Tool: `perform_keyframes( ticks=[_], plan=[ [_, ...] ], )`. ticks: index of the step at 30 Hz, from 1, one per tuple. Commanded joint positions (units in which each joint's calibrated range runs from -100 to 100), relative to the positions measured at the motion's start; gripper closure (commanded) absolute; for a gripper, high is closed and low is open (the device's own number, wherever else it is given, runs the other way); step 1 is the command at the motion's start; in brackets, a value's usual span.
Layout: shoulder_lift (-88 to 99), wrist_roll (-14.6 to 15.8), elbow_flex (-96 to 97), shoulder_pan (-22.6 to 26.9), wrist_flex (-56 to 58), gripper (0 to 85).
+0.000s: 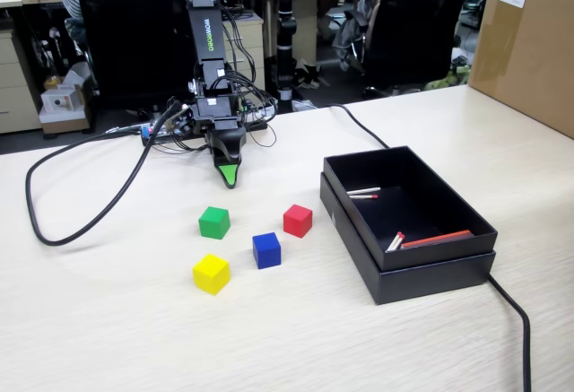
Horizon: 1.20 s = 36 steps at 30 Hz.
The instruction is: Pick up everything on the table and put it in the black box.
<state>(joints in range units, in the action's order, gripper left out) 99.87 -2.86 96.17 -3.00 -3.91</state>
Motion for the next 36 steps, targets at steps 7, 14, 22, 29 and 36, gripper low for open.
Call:
perform_keyframes(
  ticks=[7,14,22,29,36],
  plan=[
    [0.13,-0.05,0.66,-0.24,4.04,36.8],
    [0.13,-0.1,0.66,-0.2,4.04,37.0],
    [0.13,-0.1,0.48,-0.05,4.04,38.2],
    [-1.71,2.0,-8.95,-1.17,14.32,38.2],
    [-12.03,4.59,-29.62,-2.74,34.88,38.3]
  ],
)
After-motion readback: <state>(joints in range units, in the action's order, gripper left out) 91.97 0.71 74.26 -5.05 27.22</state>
